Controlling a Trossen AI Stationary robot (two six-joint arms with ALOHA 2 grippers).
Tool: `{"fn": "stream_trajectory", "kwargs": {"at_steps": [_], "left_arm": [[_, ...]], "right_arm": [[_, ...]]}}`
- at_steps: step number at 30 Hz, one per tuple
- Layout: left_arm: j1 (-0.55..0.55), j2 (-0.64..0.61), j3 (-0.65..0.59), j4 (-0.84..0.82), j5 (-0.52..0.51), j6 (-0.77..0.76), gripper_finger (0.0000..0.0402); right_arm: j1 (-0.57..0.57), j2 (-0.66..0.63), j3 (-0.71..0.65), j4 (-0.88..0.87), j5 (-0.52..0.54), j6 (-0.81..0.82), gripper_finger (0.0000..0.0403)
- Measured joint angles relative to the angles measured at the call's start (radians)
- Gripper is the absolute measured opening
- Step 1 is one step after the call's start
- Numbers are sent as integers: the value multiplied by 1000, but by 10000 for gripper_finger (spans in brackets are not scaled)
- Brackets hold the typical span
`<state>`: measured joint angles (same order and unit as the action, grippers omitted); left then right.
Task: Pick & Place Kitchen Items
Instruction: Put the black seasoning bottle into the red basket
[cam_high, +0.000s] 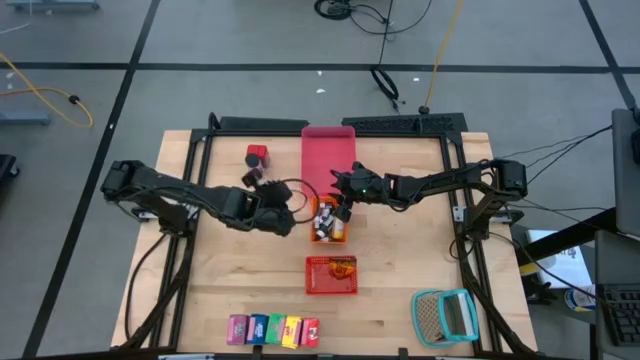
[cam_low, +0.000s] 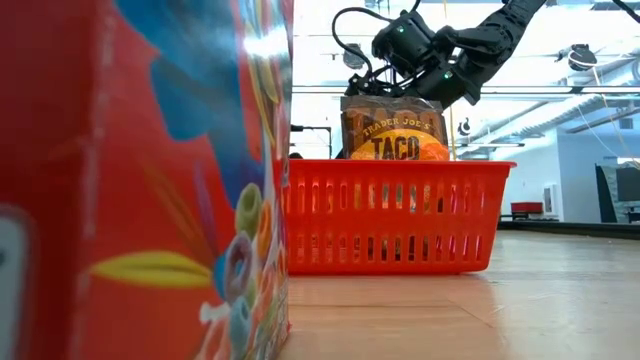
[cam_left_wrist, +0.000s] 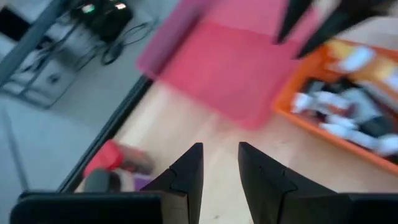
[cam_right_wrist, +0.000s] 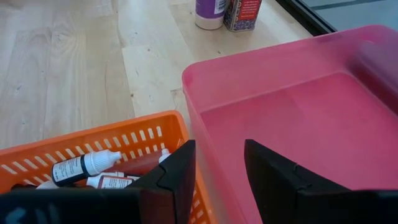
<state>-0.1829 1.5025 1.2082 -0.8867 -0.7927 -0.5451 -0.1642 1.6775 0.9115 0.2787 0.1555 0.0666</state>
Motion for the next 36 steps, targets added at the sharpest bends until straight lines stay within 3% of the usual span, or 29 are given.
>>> {"fn": "stream_trajectory", "kwargs": {"at_steps": [4, 8, 17, 25, 30, 36], "left_arm": [[27, 1, -14, -154, -43, -159, 111], [57, 1, -50, -216, -64, -283, 147], [109, -5, -154, -227, -132, -479, 250], [124, -131, -312, -184, -186, -654, 284], [130, -226, -414, 28, -202, -559, 285], [202, -269, -527, 338, -129, -352, 285]], "right_arm": [[0, 0, 0, 0, 0, 0, 132], [0, 0, 0, 0, 0, 0, 132], [0, 0, 0, 0, 0, 0, 132], [0, 0, 0, 0, 0, 0, 132], [0, 0, 0, 0, 0, 0, 132], [0, 0, 0, 7, 0, 0, 132]]}}
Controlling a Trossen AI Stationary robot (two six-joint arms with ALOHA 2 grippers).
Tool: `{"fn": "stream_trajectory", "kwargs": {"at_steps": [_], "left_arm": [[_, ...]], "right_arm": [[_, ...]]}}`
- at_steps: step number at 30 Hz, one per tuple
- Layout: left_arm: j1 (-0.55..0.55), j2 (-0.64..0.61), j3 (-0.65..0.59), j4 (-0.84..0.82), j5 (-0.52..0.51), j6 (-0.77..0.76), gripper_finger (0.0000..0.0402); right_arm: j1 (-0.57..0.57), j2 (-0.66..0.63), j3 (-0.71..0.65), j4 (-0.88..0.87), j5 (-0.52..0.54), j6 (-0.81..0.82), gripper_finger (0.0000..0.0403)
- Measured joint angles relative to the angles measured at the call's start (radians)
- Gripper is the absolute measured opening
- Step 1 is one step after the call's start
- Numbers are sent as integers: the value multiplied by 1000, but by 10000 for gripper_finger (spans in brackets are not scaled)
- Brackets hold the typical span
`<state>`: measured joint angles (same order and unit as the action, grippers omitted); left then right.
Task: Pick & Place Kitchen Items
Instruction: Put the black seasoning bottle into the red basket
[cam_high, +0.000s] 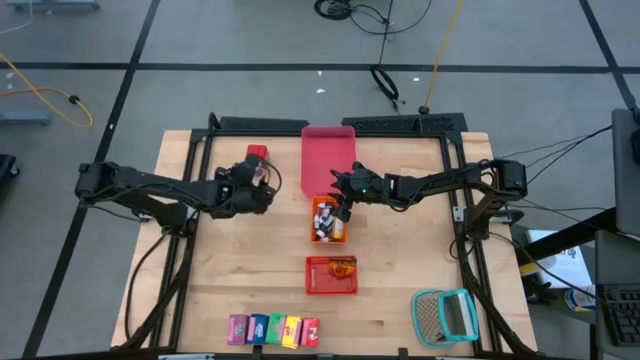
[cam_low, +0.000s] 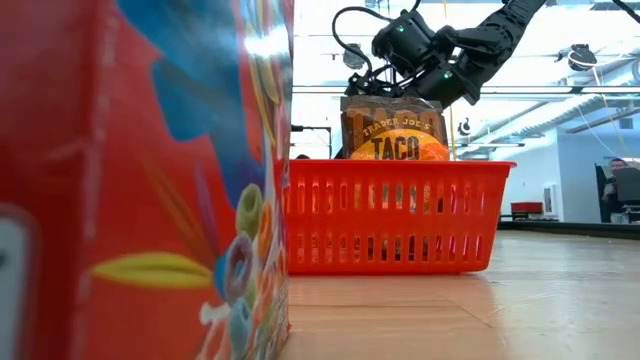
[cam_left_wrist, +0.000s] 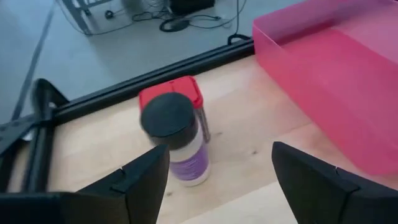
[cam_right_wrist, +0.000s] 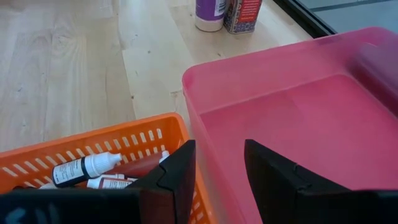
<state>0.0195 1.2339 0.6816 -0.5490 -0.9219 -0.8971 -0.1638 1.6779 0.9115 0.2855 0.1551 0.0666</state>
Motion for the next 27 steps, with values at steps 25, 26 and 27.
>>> {"fn": "stream_trajectory", "kwargs": {"at_steps": [25, 26, 27], "left_arm": [[196, 10, -52, 109, 139, 123, 285], [199, 10, -52, 115, 144, 132, 285], [202, 10, -52, 126, 147, 144, 285]], "right_arm": [[2, 0, 0, 2, 0, 0, 132], [2, 0, 0, 2, 0, 0, 132], [2, 0, 0, 2, 0, 0, 132]]}}
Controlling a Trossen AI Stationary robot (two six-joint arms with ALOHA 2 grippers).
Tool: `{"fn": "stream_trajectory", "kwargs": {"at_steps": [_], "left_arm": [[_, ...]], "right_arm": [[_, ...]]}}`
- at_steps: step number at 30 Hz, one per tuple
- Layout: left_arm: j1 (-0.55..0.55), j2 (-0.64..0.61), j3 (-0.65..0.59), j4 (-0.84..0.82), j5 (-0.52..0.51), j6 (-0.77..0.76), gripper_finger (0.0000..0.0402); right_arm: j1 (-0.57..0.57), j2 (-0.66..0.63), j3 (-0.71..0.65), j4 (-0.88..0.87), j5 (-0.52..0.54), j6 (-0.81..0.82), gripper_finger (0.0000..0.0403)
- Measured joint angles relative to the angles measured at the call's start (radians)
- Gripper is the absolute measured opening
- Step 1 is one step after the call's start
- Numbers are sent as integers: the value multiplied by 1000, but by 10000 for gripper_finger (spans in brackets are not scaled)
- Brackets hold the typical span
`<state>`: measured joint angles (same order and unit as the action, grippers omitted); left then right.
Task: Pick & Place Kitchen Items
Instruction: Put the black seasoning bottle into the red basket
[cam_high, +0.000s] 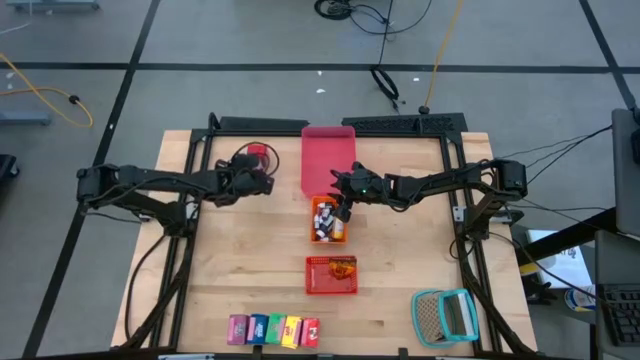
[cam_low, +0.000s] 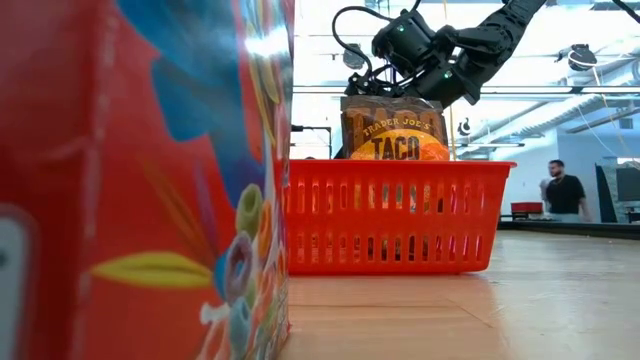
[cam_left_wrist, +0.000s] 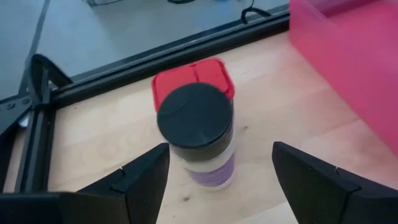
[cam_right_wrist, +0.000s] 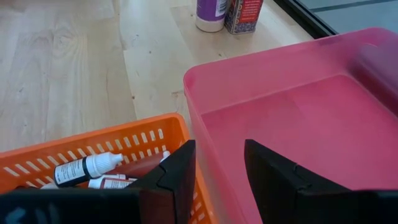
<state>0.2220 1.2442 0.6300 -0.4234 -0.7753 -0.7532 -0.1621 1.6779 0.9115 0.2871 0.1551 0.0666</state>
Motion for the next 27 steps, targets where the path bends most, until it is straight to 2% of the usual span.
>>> {"fn": "stream_trajectory", "kwargs": {"at_steps": [5, 11, 18, 24, 27], "left_arm": [[34, 0, -2, 27, 39, 26, 285], [79, -1, -85, 146, 97, 46, 285], [99, -1, -169, 329, 98, 139, 285], [105, -1, -193, 382, 95, 168, 283], [113, -1, -203, 384, 95, 173, 269]], "right_arm": [[0, 0, 0, 0, 0, 0, 132], [0, 0, 0, 0, 0, 0, 132], [0, 0, 0, 0, 0, 0, 132], [0, 0, 0, 0, 0, 5, 132], [0, 0, 0, 0, 0, 8, 132]]}}
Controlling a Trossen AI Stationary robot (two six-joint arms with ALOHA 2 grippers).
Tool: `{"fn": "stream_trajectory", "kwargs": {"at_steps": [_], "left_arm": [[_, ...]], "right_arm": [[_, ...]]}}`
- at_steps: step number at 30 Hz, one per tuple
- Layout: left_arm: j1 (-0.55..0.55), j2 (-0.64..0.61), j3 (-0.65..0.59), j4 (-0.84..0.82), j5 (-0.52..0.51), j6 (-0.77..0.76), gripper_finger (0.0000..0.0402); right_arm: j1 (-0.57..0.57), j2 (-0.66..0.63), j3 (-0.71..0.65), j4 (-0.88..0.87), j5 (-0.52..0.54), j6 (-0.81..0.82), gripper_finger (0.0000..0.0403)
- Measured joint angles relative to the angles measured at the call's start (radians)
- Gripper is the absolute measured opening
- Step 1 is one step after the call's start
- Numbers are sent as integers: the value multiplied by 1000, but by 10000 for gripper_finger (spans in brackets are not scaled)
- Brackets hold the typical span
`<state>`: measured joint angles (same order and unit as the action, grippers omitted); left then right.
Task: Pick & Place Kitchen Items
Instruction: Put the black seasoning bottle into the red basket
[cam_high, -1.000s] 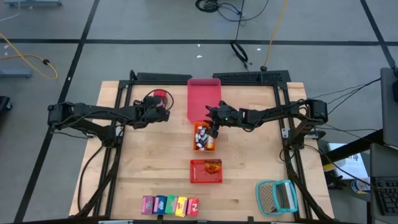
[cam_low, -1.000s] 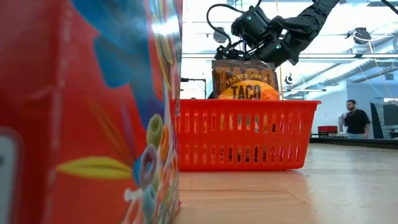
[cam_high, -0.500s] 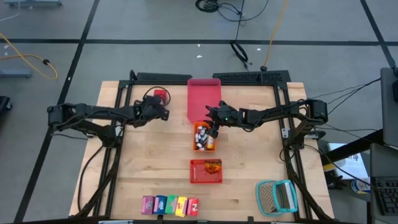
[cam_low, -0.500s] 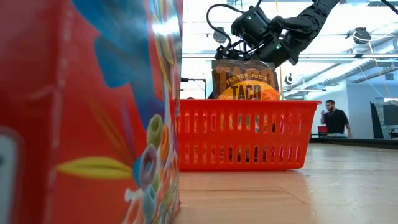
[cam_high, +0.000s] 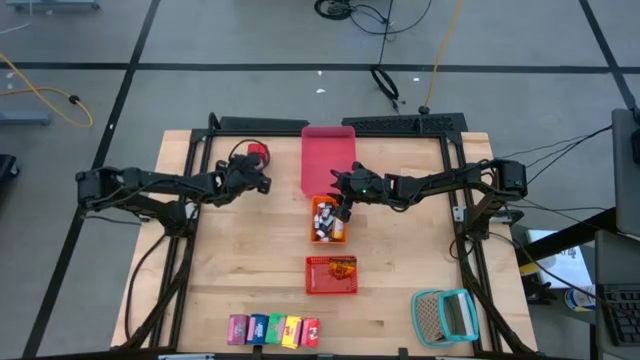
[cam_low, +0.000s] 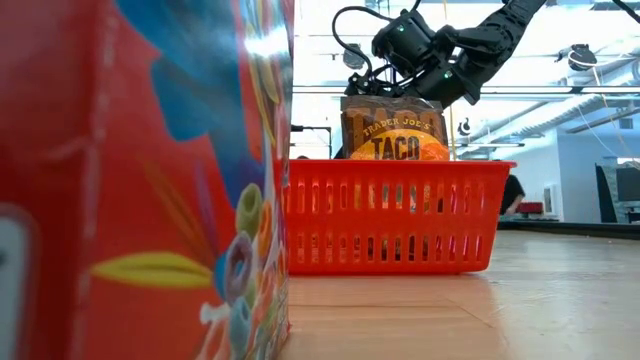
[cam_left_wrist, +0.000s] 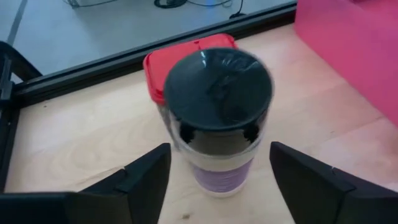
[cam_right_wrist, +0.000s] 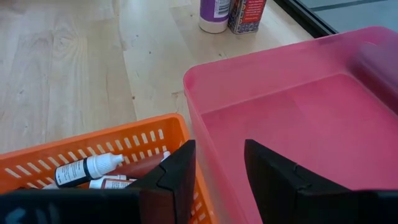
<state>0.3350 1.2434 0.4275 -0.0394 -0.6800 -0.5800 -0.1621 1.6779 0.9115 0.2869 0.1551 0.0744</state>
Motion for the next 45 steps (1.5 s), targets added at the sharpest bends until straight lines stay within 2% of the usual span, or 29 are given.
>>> {"fn": "stream_trajectory", "kwargs": {"at_steps": [3, 10, 17, 19, 23, 36, 40, 45], "left_arm": [[6, 0, -9, -1, -1, -1, 234], [13, 0, -9, 22, -7, 35, 127], [13, 0, -9, 35, 42, 36, 19], [13, 0, -9, 35, 60, 27, 6], [12, 0, -9, 5, 76, 4, 32], [12, 0, -9, -5, 77, 5, 221], [12, 0, -9, 54, 77, 24, 256], [18, 0, -9, 103, 55, 55, 276]], "right_arm": [[0, 0, 0, 0, 0, 0, 132], [0, 0, 0, 0, 0, 0, 132], [0, 0, 0, 0, 0, 0, 132], [0, 0, 0, 0, 0, 0, 132], [0, 0, 0, 0, 0, 0, 132], [0, 0, 0, 0, 0, 0, 132], [0, 0, 0, 0, 0, 0, 132], [0, 0, 0, 0, 0, 0, 132]]}}
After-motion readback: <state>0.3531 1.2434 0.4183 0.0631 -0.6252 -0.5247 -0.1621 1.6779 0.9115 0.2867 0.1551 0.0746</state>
